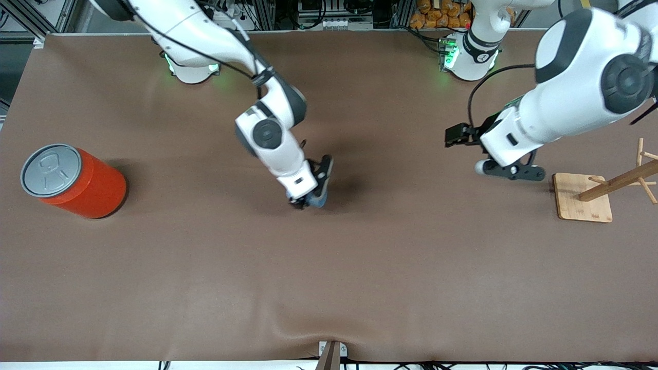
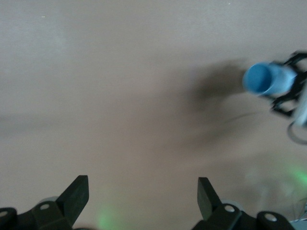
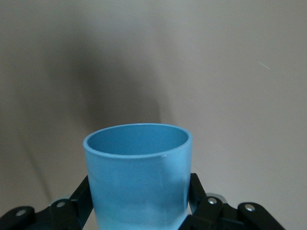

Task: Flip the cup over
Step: 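Lift the cup with the right gripper while the left gripper reaches over, then lower the blue cup onto the table and open the right gripper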

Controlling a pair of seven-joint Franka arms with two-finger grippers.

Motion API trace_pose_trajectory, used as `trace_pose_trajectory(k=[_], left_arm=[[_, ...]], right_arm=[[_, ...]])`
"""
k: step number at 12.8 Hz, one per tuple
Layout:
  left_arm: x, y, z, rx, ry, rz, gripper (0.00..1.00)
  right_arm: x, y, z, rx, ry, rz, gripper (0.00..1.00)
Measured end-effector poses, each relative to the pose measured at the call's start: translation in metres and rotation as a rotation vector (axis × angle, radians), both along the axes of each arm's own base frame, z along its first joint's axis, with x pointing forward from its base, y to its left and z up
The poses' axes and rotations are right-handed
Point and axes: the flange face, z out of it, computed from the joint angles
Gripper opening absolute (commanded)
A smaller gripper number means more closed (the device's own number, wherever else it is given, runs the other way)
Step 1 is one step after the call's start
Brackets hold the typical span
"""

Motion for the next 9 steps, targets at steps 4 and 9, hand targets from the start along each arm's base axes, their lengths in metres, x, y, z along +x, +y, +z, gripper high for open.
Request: trace_pose_trajectory(k=[4, 9], left_arm=[[-0.010, -0.019, -0.011, -0.028, -0.013, -0.001, 1.00], [-0.013, -0.046, -0.093, -0.170, 0.039, 0.099, 1.00]], right_arm=[[-0.030, 0.029, -0.040, -0.034, -0.015, 0.101, 1.00], [0.003, 0.008, -0.028, -0.035, -0.021, 0.042, 1.00]])
